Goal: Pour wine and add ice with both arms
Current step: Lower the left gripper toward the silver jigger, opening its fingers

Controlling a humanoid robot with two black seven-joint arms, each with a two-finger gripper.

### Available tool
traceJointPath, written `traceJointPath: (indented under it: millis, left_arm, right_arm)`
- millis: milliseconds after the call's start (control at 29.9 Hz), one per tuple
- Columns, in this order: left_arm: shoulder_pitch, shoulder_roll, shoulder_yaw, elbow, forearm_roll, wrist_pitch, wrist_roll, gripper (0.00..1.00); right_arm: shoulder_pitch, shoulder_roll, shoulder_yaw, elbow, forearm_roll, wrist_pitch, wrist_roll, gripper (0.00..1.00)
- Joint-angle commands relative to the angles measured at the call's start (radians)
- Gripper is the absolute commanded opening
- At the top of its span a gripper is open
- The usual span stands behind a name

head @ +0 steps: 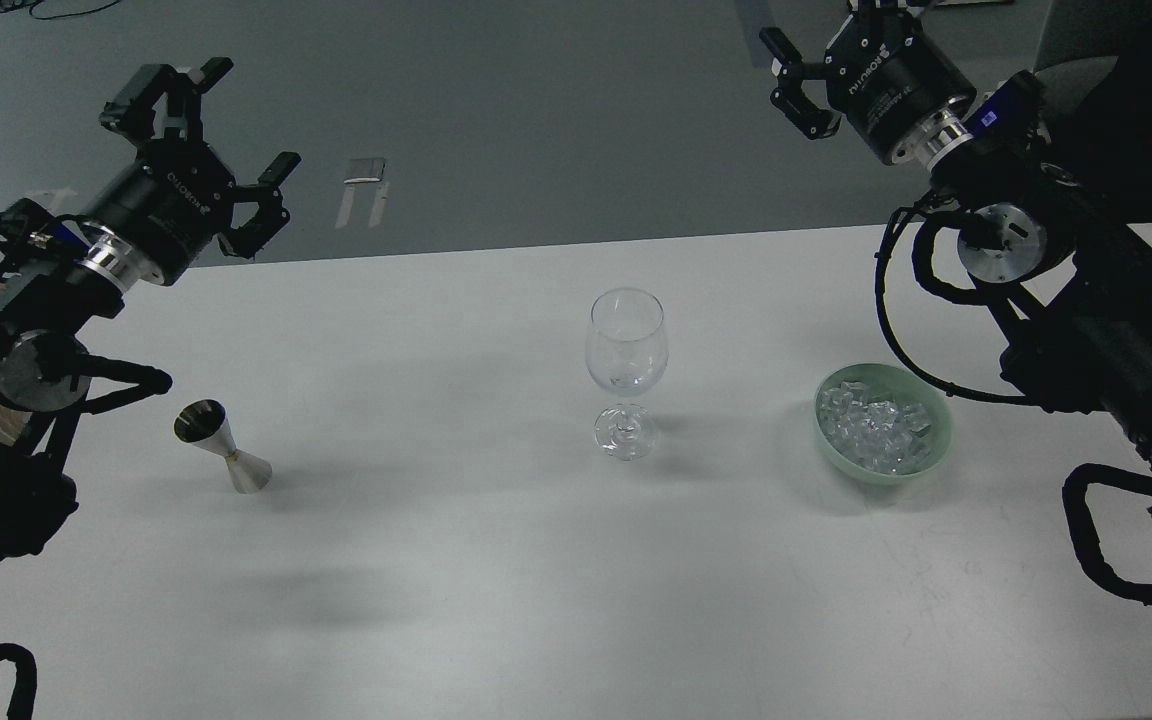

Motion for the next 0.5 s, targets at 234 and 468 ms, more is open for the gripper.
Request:
traceJointPath:
  millis: [234, 468]
  left_arm:
    - [0.001, -0.006, -0.007, -0.002, -0.083, 0.0, -0.004, 0.98]
    - [-0.027, -0.003, -0.022, 0.057, -0.317, 0.0, 0.049, 0.98]
  right_arm:
    - [-0.001, 0.0, 0.0, 0.001, 0.0, 0.0, 0.0, 1.0]
    - [0.002, 0.0, 0.0, 0.001, 0.0, 0.0, 0.0, 1.0]
